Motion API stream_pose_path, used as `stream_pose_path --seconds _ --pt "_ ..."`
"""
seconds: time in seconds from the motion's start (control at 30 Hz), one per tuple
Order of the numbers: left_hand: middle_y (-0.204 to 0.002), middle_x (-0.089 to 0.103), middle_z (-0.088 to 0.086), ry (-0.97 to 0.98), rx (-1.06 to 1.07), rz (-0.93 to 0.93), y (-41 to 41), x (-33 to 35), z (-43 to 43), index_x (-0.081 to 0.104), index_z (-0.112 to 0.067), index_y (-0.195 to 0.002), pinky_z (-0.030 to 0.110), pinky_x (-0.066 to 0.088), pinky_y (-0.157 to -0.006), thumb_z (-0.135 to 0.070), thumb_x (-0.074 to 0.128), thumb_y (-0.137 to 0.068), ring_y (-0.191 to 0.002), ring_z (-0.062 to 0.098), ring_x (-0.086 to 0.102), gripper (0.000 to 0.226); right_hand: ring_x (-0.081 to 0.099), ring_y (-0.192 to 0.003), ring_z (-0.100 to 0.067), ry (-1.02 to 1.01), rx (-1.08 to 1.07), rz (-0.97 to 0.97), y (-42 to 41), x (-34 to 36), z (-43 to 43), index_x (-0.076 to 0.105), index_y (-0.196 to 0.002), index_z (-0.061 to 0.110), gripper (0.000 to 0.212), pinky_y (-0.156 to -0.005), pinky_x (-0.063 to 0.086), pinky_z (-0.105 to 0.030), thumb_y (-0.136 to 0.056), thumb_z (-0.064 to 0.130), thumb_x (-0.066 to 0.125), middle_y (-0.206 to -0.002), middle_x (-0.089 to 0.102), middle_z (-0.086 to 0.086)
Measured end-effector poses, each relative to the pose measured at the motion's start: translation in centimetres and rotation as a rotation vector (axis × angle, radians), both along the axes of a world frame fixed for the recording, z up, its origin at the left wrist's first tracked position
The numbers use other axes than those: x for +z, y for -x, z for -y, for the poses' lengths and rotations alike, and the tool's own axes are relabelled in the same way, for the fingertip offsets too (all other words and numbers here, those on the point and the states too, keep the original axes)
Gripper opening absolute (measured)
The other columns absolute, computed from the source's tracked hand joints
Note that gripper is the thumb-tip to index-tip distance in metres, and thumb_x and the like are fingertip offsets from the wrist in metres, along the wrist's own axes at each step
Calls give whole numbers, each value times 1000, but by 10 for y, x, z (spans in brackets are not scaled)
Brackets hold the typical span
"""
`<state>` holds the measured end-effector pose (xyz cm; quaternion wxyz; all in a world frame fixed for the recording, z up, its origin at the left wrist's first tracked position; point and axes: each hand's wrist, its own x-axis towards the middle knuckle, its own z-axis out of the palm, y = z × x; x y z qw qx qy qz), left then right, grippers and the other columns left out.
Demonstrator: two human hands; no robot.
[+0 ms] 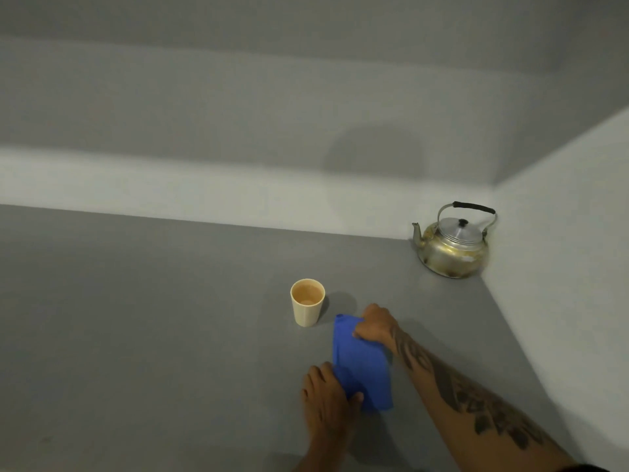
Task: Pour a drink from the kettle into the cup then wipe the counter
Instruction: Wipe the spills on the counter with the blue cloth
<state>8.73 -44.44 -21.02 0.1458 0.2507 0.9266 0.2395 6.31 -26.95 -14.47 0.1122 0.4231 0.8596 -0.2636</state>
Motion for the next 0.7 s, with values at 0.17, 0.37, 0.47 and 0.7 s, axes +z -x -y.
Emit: stream_pose_path --seconds 0.17,0.37,0.47,0.7 --pt "-126 43 3 35 -11 87 17 8 4 34 -22 -131 32 36 -99 -65 66 -64 -118 21 42 85 55 -61 -18 87 185 -14 -7 56 17 60 -69 8 10 -48 43 -22 -72 14 68 -73 59 -9" --pt "-106 61 0 -295 -19 339 44 22 26 61 -23 -91 35 51 -83 -63 79 -53 -96 17 59 58 58 -76 -20 242 328 -75 -15 109 46 63 -97 2 21 -59 50 -26 -78 9 68 -88 60 -11" --pt "-85 69 -6 -501 -3 535 56 36 44 64 -23 -86 22 55 -61 -36 86 -64 -73 7 64 33 58 -73 -16 295 380 -145 -11 129 60 61 -91 10 14 -58 49 -22 -79 7 68 -83 61 -6" --pt "-95 72 15 -694 224 753 107 48 113 65 -10 -91 38 57 -72 -19 90 -47 -79 26 68 51 54 -68 -15 306 410 -380 46 135 106 65 -80 12 18 -61 45 -26 -70 -2 72 -75 59 -10"
